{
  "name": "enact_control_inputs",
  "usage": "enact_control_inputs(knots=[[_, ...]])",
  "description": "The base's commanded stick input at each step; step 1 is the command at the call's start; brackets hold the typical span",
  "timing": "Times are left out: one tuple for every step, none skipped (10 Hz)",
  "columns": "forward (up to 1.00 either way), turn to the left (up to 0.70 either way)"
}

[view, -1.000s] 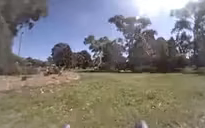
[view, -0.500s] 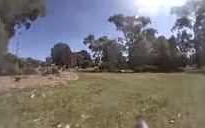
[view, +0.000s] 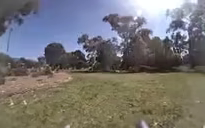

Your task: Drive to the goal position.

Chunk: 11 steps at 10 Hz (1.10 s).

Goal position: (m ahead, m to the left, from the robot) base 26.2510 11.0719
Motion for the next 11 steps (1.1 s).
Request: enact_control_inputs(knots=[[1.0, 0.0], [1.0, 0.0], [1.0, 0.0], [1.0, 0.0], [1.0, 0.0], [1.0, 0.0], [1.0, 0.0], [1.0, 0.0], [1.0, 0.0], [1.0, 0.0], [1.0, 0.0]])
